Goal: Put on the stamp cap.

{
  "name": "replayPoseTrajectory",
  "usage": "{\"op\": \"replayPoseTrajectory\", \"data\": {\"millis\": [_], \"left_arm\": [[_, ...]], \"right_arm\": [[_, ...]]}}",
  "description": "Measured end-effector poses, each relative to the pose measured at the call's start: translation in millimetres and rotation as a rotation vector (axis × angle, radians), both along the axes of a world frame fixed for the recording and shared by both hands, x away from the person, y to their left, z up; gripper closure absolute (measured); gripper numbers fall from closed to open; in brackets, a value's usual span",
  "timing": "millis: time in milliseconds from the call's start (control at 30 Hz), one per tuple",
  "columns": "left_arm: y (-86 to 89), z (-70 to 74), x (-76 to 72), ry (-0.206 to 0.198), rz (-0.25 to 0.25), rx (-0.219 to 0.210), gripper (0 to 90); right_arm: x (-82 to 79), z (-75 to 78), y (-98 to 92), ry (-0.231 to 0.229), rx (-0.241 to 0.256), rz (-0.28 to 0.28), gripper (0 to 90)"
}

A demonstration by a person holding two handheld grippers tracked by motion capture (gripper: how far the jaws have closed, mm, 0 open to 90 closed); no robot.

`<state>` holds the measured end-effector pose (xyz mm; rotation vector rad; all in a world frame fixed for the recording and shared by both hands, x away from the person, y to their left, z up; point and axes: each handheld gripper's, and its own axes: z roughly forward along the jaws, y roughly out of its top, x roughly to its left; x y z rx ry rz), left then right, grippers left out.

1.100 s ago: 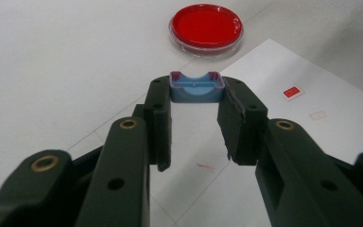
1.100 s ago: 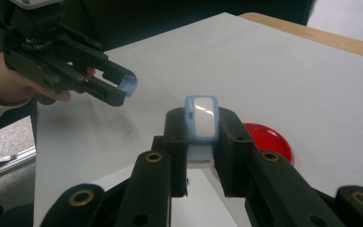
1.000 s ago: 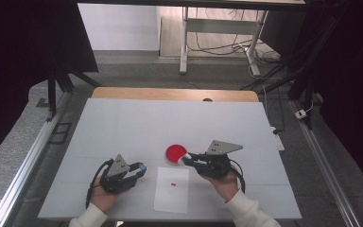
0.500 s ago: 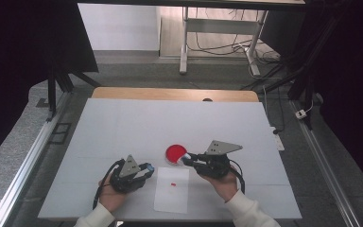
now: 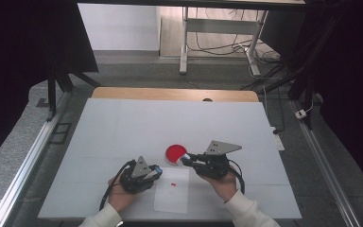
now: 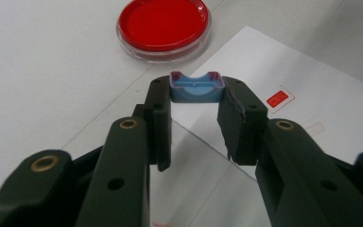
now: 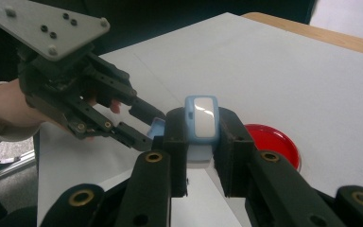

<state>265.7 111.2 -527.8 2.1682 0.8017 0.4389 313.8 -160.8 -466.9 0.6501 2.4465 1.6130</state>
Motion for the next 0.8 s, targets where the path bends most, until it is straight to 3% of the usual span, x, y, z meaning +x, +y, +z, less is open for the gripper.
{"op": "replayPoseTrajectory", "data": {"millis": [800], "left_arm": [[-28.4, -5.1, 5.7, -0.017, -0.029, 0.006, 65.2]], "right_arm": [[-1.5, -2.3, 2.7, 0.009, -0.009, 0.001, 75.0]]}}
